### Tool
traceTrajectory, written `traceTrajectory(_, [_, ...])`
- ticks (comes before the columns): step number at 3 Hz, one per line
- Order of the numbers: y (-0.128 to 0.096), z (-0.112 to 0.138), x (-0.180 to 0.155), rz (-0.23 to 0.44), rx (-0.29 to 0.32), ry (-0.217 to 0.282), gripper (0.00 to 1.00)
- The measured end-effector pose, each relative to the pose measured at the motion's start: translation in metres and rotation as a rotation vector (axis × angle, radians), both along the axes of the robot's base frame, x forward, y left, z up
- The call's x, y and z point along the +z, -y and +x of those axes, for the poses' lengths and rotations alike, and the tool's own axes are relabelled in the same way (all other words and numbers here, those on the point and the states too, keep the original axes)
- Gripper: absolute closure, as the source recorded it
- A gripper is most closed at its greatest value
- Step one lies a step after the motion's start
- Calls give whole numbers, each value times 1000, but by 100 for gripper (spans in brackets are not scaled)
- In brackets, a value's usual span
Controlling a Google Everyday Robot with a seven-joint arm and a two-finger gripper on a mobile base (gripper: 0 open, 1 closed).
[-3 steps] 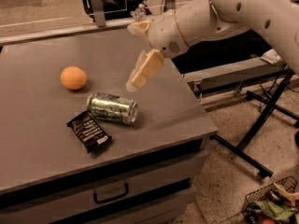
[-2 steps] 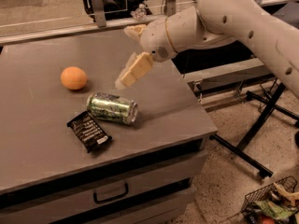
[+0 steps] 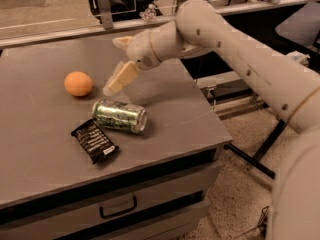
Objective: Move orange near green can
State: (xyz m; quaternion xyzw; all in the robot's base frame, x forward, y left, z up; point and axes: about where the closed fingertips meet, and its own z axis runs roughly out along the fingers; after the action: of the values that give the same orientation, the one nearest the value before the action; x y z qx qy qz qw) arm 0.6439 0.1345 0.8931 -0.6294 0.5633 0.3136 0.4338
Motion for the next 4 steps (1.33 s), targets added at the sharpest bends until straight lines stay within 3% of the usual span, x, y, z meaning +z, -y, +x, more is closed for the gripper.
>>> traceTrajectory(2, [-45, 16, -20, 16, 43, 0, 0])
traceTrajectory(3, [-65, 14, -27, 29, 68, -22, 0])
traceTrajectory(4, [-82, -2, -34, 53, 113, -81, 1])
